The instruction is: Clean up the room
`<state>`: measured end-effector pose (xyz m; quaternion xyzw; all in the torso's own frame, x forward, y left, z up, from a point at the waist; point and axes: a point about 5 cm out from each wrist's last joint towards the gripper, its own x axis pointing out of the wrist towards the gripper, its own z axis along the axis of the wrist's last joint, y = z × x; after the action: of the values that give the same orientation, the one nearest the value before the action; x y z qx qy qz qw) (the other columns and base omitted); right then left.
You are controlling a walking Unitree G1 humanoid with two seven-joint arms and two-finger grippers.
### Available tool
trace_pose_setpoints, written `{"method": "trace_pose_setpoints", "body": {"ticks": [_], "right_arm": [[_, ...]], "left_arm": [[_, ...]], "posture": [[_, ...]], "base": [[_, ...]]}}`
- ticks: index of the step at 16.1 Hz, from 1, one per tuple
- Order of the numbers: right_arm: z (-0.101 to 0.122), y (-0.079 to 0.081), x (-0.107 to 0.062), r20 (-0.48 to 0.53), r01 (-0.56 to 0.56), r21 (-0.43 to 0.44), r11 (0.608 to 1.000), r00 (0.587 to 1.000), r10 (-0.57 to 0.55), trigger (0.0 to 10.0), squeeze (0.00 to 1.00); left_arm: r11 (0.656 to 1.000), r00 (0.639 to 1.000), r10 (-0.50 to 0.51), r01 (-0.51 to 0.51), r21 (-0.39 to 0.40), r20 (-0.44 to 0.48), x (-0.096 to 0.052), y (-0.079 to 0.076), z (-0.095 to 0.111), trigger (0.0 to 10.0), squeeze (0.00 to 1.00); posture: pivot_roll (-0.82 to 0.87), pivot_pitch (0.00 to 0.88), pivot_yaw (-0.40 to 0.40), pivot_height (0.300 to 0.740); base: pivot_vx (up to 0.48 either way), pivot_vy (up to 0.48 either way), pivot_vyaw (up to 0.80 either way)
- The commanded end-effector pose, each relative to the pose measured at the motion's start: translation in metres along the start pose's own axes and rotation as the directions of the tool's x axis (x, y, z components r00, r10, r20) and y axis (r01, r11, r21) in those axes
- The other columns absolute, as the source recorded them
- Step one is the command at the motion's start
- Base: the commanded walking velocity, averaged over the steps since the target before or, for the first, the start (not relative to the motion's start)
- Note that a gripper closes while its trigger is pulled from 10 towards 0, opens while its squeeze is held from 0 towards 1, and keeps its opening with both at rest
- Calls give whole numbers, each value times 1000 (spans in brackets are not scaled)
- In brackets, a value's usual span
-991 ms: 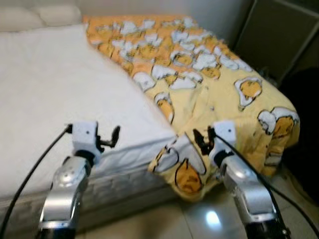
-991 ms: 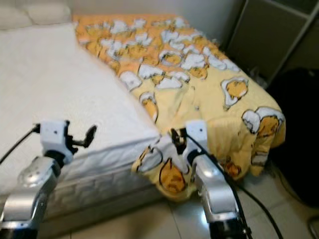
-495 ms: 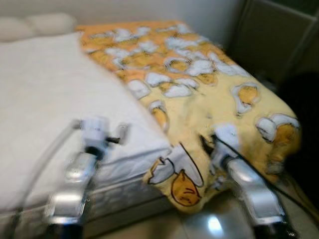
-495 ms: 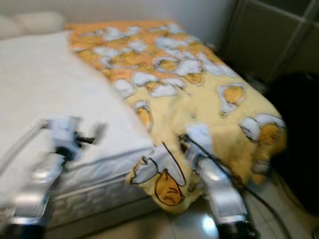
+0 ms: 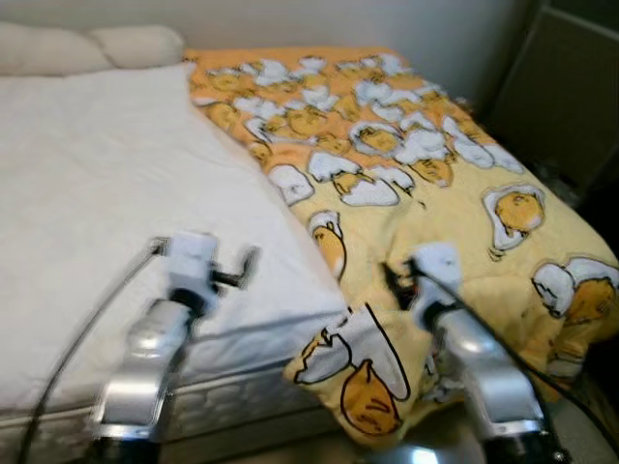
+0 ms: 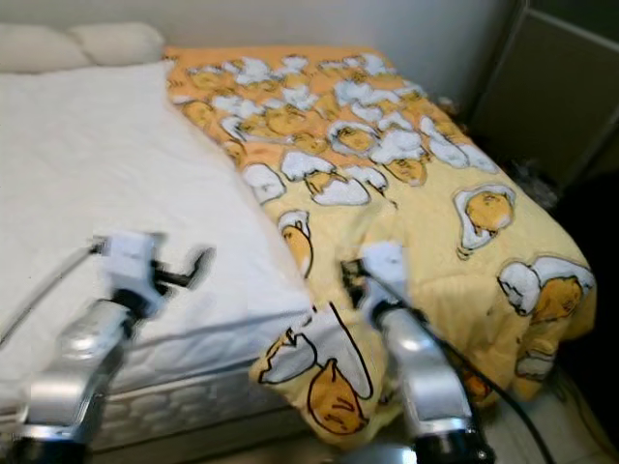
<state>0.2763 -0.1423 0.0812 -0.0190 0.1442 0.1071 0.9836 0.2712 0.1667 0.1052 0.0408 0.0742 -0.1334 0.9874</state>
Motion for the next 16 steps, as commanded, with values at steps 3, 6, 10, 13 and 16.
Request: {"method": "trace_pose_setpoints", "body": {"ticks": [3, 6, 10, 13, 16], "right_arm": [[-2, -2, 17, -76, 62, -23, 998, 995, -63, 10000, 1000], [3, -22, 44, -116, 203, -2, 979, 972, -202, 10000, 1000], [10, -26, 71, -178, 173, 73, 982, 971, -157, 10000, 1000], [9, -23, 79, -227, 157, 77, 985, 964, -136, 10000, 867], [6, -29, 80, -279, 281, 102, 954, 929, -244, 10000, 0]], "left_arm": [[998, 999, -34, 34, 47, 1, 0, 6, 2, 10000, 914], [966, 970, -242, 241, 91, 0, 3, -6, 8, 10000, 914], [907, 917, -400, 394, 151, 8, 2, -16, 18, 10000, 871], [874, 882, -470, 462, 147, 21, -4, -17, 26, 10000, 808], [835, 846, -532, 526, 161, -4, -11, -20, 29, 10000, 800]], "posture": [[-70, 0, -50, 740], [-47, 0, -55, 740], [-20, 24, -49, 740], [29, 116, -52, 740], [48, 169, -42, 740]], "base": [[0, 0, 0], [0, 0, 0], [0, 0, 0], [0, 0, 0], [0, 0, 0]]}}
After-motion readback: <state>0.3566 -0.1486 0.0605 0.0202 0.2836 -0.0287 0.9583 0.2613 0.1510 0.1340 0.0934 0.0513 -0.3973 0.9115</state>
